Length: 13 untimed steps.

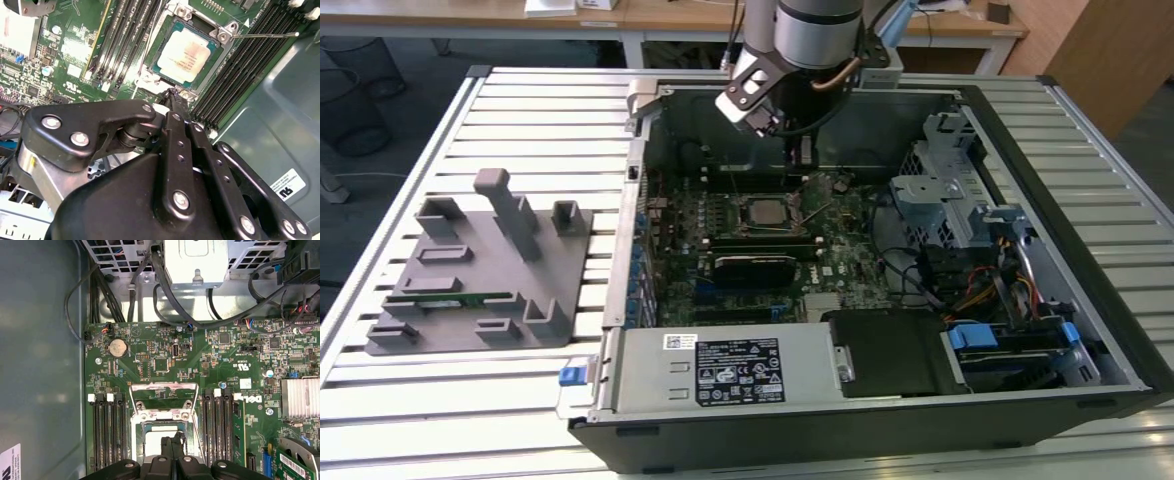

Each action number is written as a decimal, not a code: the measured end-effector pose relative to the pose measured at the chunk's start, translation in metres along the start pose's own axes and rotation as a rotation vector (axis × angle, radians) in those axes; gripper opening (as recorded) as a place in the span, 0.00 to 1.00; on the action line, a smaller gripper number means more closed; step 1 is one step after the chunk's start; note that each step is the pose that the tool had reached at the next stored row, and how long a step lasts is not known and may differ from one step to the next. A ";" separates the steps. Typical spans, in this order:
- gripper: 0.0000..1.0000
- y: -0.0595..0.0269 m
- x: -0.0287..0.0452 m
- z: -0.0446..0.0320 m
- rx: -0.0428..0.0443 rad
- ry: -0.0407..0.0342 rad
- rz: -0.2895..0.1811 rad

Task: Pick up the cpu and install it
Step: 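Close the cpu cover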

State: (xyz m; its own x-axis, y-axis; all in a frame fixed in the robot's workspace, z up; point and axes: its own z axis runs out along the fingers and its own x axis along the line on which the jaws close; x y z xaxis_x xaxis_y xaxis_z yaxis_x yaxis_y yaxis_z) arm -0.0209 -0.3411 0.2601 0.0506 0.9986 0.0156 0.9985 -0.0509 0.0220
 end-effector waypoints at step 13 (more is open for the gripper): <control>0.11 0.0085 0.0004 0.0002 0.0008 -0.0001 0.000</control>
State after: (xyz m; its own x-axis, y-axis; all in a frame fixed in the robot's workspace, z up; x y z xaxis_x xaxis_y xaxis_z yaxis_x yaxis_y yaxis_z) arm -0.0124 -0.3411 0.2601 0.0507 0.9986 0.0155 0.9985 -0.0510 0.0211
